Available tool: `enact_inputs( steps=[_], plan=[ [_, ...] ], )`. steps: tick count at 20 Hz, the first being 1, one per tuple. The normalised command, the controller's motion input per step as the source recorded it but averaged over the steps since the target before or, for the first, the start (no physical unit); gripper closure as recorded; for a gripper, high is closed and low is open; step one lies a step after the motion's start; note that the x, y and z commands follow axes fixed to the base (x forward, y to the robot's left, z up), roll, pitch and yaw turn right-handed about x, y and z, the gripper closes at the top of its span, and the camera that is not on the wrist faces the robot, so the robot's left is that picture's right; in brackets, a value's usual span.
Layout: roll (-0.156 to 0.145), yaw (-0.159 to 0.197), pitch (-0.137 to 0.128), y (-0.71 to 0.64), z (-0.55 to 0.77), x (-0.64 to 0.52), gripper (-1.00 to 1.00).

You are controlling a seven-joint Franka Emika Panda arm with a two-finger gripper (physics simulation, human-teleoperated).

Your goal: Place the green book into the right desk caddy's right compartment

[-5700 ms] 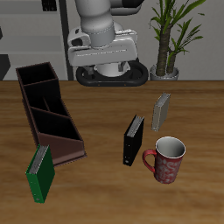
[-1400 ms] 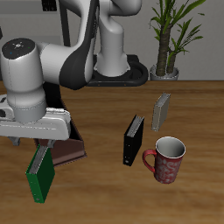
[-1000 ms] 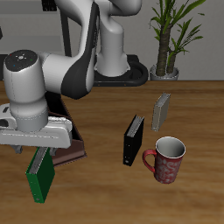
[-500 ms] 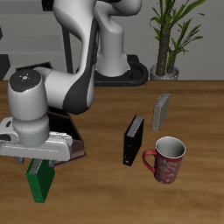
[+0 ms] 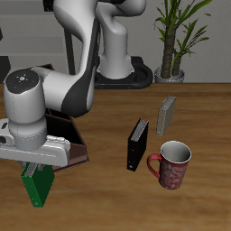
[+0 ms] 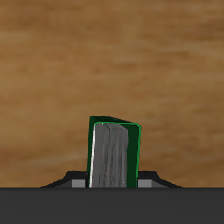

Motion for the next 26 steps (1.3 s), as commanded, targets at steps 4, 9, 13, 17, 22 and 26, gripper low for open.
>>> enact_inputs(
  steps=[4,9,13,17,22,26],
  plan=[
    [0.002,0.000,-0.021,-0.03,0.23,-0.02,1.00],
    [0.002,0.008,-0.066,0.01,0.56,-0.14,1.00],
    [-0.005,0.015,-0.113,0.02,0.83,-0.20,1.00],
    [-0.011,-0.032,-0.089,0.01,0.80,-0.26,1.00],
    [0.018,-0.001,-0.061,0.10,0.58,-0.30,1.00],
    [0.008,0.003,-0.037,0.05,0.33,-0.20,1.00]
  ],
)
